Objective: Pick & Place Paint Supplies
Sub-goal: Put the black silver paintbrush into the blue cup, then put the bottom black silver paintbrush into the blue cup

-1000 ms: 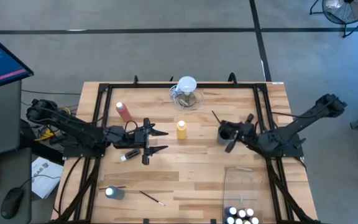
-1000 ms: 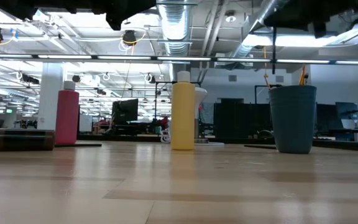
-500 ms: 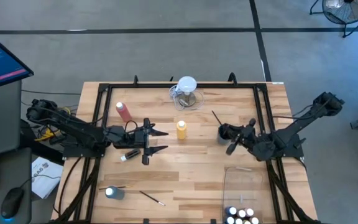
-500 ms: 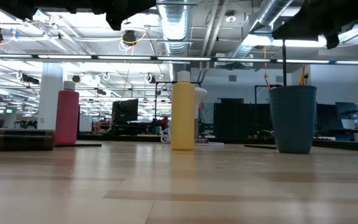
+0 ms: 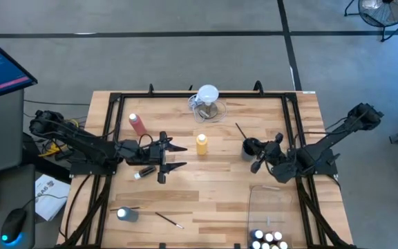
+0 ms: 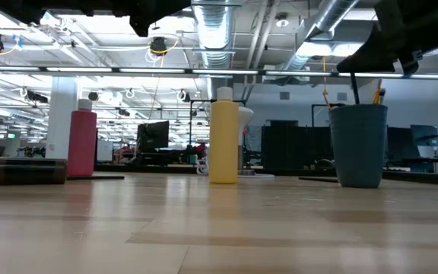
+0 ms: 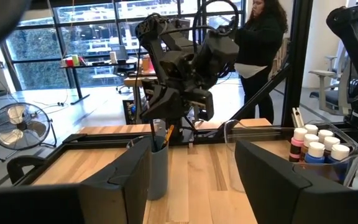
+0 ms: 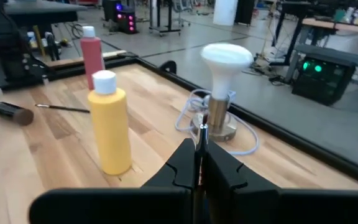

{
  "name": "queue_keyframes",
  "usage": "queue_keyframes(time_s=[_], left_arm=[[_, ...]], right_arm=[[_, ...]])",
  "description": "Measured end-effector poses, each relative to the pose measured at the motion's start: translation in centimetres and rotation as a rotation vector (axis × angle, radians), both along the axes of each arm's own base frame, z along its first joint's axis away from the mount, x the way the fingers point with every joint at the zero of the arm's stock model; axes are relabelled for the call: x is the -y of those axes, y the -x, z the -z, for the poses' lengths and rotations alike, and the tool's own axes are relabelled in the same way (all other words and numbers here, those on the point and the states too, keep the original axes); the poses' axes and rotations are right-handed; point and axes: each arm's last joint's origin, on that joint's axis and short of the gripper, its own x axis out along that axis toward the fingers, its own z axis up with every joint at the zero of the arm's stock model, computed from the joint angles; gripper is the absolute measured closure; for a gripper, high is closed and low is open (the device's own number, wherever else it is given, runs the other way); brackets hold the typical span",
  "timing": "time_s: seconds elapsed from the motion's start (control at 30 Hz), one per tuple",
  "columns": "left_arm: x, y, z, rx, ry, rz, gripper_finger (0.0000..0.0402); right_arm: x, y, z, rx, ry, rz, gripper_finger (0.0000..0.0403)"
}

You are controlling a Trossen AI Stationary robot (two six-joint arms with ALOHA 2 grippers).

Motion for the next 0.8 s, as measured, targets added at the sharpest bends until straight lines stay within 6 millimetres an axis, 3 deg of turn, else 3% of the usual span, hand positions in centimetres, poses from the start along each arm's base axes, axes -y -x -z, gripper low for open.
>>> queue_keyframes(time_s=[0.3, 0.8], left_arm=[[0.00, 0.00, 0.00, 0.000, 0.000, 0.000, 0.0202], [0.00, 0.00, -0.01, 0.001, 0.001, 0.000, 0.0202]], right_arm=[[0.26, 0.12, 0.23, 0.019, -0.027, 0.031, 0.0394], [0.22, -0.28, -0.41, 0.077, -0.028, 0.054, 0.0298]])
